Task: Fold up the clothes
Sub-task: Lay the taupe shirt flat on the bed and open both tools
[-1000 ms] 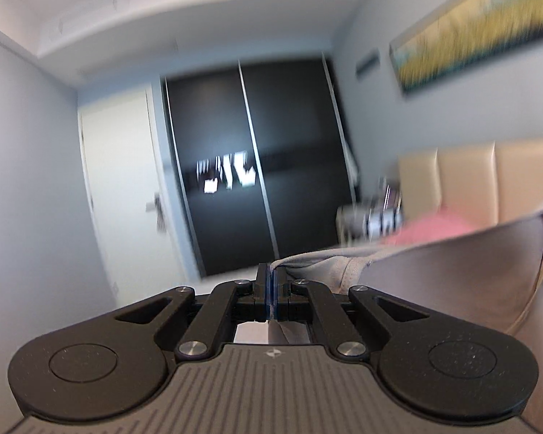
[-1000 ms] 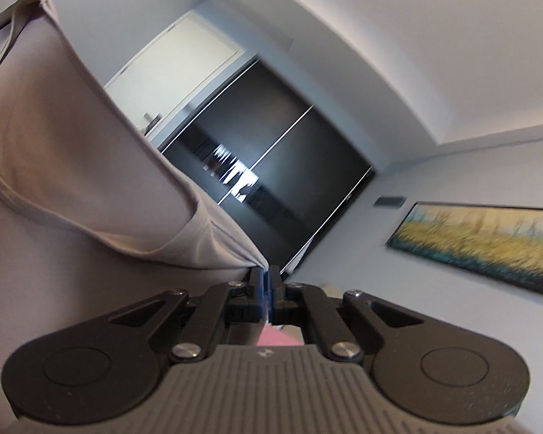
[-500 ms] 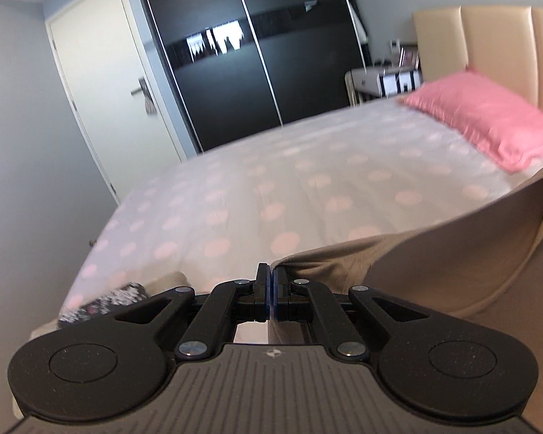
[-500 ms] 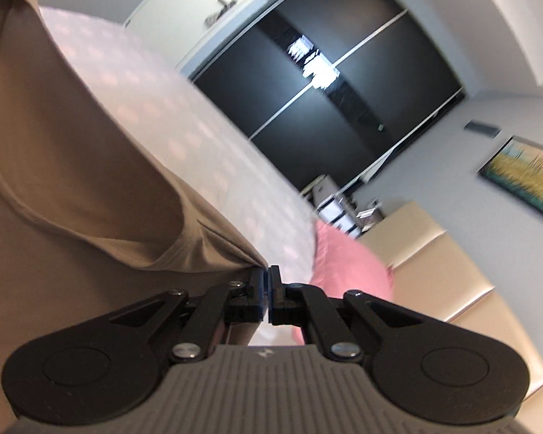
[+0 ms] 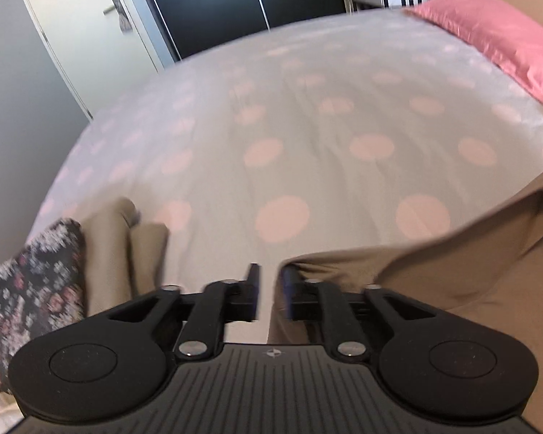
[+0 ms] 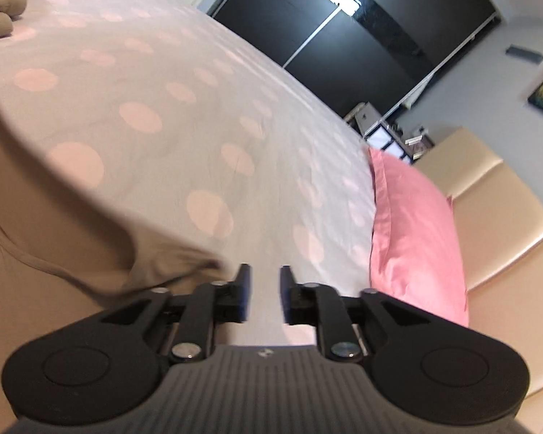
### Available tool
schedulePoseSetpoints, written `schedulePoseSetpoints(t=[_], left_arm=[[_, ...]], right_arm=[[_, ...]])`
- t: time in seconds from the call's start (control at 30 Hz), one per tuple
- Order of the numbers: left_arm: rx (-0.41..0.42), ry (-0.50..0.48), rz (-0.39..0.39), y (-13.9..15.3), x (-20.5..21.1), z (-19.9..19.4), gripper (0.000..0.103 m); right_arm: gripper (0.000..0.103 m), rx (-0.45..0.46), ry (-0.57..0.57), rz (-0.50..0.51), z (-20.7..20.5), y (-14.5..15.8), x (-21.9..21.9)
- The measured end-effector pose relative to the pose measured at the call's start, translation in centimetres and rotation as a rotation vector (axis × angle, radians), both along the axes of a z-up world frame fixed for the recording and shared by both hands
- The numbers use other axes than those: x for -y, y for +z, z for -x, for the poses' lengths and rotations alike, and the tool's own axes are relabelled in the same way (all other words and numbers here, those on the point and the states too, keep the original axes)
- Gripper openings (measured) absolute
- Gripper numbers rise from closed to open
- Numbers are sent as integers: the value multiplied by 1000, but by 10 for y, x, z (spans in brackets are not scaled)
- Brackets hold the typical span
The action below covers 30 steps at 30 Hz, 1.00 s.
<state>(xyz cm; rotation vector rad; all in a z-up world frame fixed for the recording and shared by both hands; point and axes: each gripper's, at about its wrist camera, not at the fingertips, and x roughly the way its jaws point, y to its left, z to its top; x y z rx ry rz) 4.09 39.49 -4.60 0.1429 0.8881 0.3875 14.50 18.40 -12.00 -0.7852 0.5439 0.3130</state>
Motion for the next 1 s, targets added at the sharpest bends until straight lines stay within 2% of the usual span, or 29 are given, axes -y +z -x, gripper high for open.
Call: schedulePoseSetpoints(t=[0.17,0.27,0.5,0.6,0.67,0.7,0.73,0.87,1.0], left_arm=[[-42,-3,29,-10,-2,6,23],[-41,12,39,-10,-7,10,30],[-33,92,42,7,-12,14,30],[-60,84,39,8,-7,25,31],[-84,63,33,7,-2,38,34],[-97,50,32,6,1,46,41],[-110,37,30,4,5,55,43],[-192,-10,31,-10,21,92,43],[-273,6,52,-30,30,129,43]], right_arm=[[23,-68,-56,-52,-21,9,31],[27,-103,-74,-61,-2,18,50],[34,-188,-93,-73,44,35,92],[41,-224,-100,-74,65,36,114],[44,-272,-118,-98,76,36,131],[44,-303,-124,-115,79,35,139],[44,-332,-131,-129,82,33,148],[46,-418,-179,-169,88,21,177],[46,-495,-252,-218,92,10,198]])
